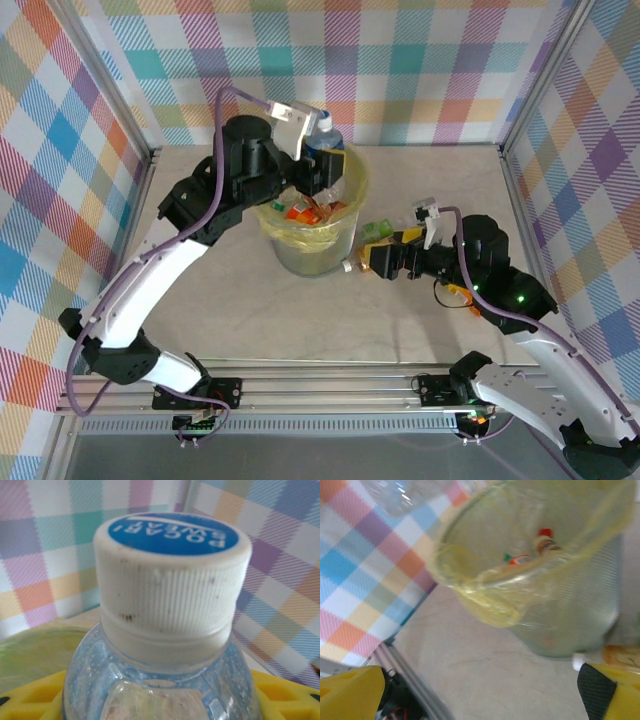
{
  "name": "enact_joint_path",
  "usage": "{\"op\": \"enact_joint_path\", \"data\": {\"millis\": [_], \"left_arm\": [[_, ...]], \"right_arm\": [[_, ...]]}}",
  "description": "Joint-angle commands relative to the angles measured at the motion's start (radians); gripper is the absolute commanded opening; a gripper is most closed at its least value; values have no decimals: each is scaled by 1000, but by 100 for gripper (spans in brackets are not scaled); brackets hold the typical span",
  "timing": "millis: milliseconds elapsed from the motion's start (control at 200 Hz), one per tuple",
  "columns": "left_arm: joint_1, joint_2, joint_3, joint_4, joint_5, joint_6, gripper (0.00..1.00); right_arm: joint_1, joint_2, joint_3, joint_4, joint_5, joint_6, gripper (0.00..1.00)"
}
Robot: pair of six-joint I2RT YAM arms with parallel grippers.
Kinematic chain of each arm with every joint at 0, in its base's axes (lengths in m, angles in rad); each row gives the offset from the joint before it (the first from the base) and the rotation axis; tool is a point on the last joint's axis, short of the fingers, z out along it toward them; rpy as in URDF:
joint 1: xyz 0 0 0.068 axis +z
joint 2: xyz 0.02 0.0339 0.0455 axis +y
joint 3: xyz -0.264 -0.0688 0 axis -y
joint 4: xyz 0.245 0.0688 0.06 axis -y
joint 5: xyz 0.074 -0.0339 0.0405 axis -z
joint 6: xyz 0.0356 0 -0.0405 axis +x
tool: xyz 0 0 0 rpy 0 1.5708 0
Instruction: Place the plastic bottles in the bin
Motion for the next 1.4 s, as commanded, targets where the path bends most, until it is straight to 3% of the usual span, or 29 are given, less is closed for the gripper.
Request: {"op": "enact_joint_path", "data": {"millis": [0, 265, 510, 680, 900, 1115, 1255, 1395], "left_arm": [[46, 72, 67, -105, -74, 115, 45], [95, 207, 173, -217, -160, 259, 46], [101, 303, 220, -303, -164, 279, 46], [103, 368, 237, -333, -188, 280, 48], [103, 470, 310, -352, -197, 283, 53], [103, 570, 420, -427, -253, 295, 71], [103, 562, 421, -436, -272, 299, 87], [103, 538, 421, -435, -275, 298, 94]], "right_arm": [[4, -7, 35, -125, 237, 76, 100], [0, 20, 127, -412, 613, 218, 100], [-75, 79, 217, -590, 682, 222, 100], [-202, 109, 228, -637, 630, 189, 100], [-439, 140, 137, -571, 408, 119, 100], [-599, 173, 45, -483, 261, 95, 100], [-670, 199, 17, -449, 189, 77, 100], [-706, 230, 12, -429, 168, 66, 100]]}}
